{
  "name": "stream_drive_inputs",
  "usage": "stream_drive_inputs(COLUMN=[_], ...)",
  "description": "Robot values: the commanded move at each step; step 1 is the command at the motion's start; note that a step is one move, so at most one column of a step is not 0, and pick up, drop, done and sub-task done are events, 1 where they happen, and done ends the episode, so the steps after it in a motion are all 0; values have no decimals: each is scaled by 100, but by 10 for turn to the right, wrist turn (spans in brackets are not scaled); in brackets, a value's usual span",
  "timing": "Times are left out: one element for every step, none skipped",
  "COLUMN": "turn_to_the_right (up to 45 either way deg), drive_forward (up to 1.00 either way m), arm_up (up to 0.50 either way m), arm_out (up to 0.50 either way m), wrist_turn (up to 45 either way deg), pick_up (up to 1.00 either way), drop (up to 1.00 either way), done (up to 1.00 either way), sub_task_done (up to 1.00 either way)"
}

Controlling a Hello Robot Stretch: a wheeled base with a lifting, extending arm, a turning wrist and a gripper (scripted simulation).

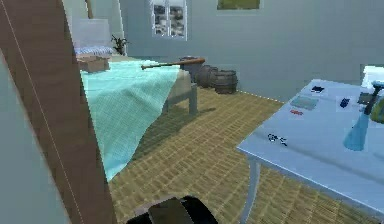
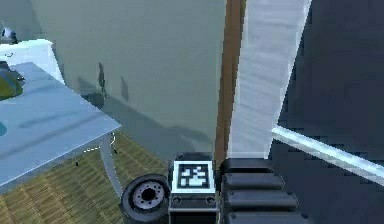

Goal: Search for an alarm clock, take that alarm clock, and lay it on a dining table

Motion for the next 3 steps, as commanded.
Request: stream_drive_inputs(turn_to_the_right=[0,-60,0], drive_forward=[35,0,70], arm_up=[0,0,0], arm_out=[0,0,0], wrist_turn=[0,0,0], pick_up=[0,0,0], drop=[0,0,0], done=[0,0,0], sub_task_done=[0,0,0])
